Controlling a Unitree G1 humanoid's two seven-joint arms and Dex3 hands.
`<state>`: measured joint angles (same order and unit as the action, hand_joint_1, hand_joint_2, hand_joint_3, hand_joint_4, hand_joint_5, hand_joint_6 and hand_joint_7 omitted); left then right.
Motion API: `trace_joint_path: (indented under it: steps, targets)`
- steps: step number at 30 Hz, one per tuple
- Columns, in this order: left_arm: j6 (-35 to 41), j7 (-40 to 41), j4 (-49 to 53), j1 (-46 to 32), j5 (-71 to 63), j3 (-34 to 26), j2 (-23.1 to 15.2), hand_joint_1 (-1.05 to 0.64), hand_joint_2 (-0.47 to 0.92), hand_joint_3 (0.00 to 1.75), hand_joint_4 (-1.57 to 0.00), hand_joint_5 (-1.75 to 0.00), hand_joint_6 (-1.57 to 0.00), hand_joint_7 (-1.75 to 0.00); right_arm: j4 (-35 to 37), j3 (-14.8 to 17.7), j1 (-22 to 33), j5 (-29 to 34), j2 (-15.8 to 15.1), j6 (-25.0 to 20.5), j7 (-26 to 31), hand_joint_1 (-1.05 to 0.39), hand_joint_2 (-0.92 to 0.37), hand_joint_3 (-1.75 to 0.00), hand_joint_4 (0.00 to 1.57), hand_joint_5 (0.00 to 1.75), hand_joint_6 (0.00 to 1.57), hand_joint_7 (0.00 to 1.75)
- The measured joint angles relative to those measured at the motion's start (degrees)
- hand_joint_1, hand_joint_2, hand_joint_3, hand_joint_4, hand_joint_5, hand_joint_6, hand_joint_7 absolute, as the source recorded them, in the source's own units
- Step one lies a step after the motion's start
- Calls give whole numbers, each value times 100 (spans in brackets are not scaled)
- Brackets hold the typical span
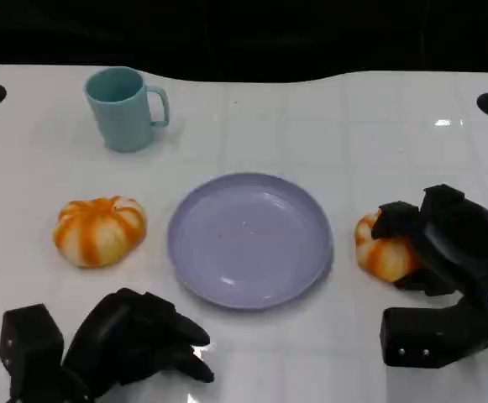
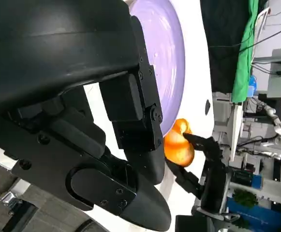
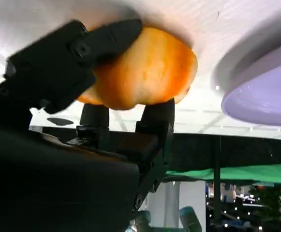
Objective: Grasp the bread from the table and place it into the plate.
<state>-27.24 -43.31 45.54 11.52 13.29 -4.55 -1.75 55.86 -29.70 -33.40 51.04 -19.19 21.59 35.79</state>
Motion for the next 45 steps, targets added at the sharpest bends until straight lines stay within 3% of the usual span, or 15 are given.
trace_joint_path:
  steps: [5, 13, 22, 28, 38, 45]
  targets:
    - [-9, 1, 13, 1, -7, 0, 0, -105, 79, 1, -157, -24, -156, 0, -82, -7, -39, -1, -1, 27, 180, -17, -52, -76, 88, 175, 67, 169]
    - [-21, 4, 46, 1, -17, 3, 6, -105, 78, 0, -157, -24, -157, -1, -638, 142, -38, -140, -16, 220, 523, -15, -31, -117, 96, 175, 70, 175]
    - [-36, 1, 86, 2, -30, 11, 20, -105, 78, 0, -156, -24, -156, 0, -1445, 305, 225, -357, -67, 417, 451, -14, -26, -129, 98, 175, 72, 175]
    - [-36, 3, 95, 3, -33, 6, 6, -105, 78, 0, -157, -25, -157, -1, -1880, 347, 308, -505, 10, 525, 134, -16, -25, -141, 101, 175, 75, 175]
    - [-37, 2, 96, 1, -32, -3, -14, -105, 79, 0, -156, -24, -156, -1, -2131, 365, 270, -758, 325, 643, -588, -16, -23, -138, 98, 175, 78, 162]
    - [-34, 2, 93, 2, -39, 13, -19, -105, 78, 0, -156, -23, -156, -1, -1787, 308, -68, -983, 833, 789, -1239, -18, -26, -139, 99, 175, 79, 160]
